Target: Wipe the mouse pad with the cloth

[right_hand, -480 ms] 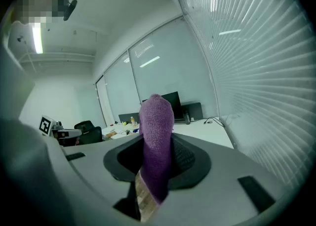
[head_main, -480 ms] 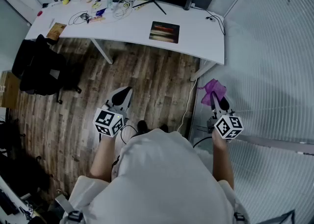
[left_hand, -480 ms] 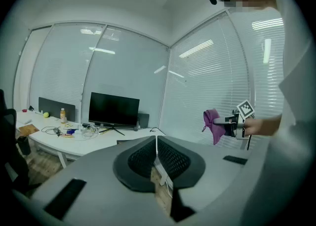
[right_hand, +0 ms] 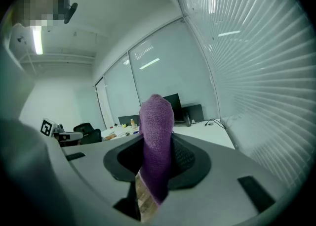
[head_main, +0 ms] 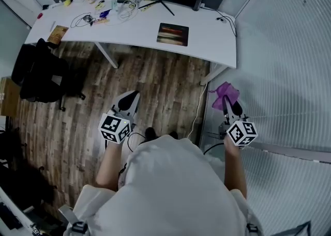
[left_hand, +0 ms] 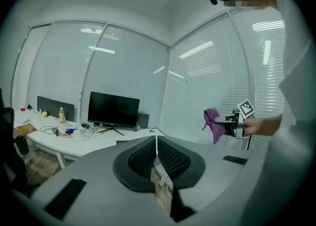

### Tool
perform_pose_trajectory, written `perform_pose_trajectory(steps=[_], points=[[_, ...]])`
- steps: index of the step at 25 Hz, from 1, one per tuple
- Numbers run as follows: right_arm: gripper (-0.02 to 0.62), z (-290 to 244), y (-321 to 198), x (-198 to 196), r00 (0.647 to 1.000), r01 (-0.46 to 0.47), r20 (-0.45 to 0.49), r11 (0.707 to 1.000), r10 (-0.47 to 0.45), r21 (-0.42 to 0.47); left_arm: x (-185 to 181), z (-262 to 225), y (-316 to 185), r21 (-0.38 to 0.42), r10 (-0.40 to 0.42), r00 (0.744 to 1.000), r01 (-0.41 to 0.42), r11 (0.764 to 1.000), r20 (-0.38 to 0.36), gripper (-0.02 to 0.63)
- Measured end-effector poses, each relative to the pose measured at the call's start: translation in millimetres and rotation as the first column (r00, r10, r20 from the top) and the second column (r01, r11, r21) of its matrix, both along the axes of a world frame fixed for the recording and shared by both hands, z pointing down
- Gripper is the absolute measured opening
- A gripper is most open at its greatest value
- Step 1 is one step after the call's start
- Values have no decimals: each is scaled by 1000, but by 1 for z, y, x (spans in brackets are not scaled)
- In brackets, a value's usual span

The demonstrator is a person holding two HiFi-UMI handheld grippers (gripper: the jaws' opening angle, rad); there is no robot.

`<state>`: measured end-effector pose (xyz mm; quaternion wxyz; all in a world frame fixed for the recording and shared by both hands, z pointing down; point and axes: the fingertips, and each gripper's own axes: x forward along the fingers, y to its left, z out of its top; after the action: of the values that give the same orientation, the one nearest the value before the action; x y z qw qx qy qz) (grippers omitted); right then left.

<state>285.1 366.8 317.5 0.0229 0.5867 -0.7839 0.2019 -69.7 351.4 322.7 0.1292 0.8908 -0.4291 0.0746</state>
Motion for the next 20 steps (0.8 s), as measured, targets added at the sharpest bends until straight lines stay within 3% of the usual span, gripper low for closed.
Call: perform_pose_trajectory(steps=[20], points=[[129, 20, -13, -65, 998, -53, -28, 998, 52, -42, -54, 23, -27, -29, 96, 995, -95, 995, 18, 23]])
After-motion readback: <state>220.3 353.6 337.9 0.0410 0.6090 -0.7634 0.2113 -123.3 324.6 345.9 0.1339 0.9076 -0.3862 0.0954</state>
